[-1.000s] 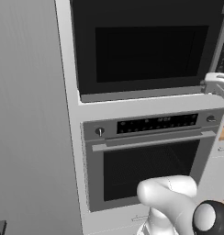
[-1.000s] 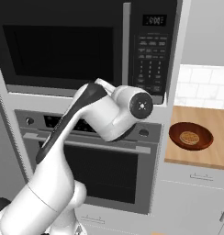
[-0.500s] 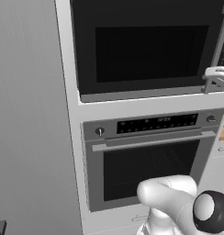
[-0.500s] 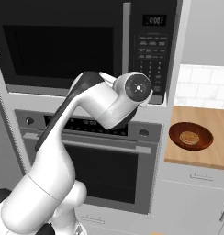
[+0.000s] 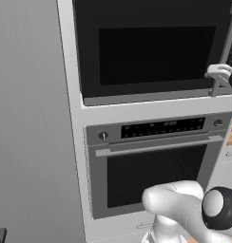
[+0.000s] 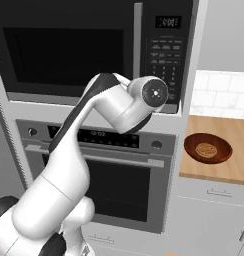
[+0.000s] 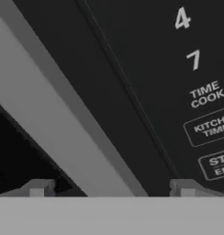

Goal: Open the microwave, place the bowl with waffle inside the microwave, then close the microwave door and turn it on.

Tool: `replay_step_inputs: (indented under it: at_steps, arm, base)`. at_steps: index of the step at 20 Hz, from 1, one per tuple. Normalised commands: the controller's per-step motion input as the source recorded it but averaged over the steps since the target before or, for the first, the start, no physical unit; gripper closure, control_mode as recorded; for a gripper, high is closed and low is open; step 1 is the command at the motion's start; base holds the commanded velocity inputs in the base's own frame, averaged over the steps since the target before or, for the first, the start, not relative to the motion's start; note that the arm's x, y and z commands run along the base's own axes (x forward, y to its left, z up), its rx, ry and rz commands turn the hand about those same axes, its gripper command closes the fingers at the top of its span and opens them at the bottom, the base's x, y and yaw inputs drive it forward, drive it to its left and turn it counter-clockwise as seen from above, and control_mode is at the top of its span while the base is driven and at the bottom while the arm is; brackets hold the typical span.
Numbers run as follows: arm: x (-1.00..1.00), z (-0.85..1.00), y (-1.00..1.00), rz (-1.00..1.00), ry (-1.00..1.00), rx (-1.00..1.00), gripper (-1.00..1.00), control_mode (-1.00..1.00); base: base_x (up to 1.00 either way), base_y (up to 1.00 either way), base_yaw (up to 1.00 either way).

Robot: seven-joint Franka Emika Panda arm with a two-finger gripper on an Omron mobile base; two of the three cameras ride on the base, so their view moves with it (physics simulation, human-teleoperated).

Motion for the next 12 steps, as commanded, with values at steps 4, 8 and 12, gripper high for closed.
replay_step_inputs:
  at_steps: [4,8,12]
  arm:
    - [0.38,-0.02,0.0,0.0,0.0,0.04,-1.0,-1.0]
    - [0.31,-0.11,0.05,-0.02,0.0,0.0,1.0,-1.0]
    - [0.15,-0.03,0.04,-0.03,0.0,0.0,1.0,-1.0]
  base:
    - [0.0,0.0,0.0]
    - [0.0,0.0,0.0]
    - [0.0,0.0,0.0]
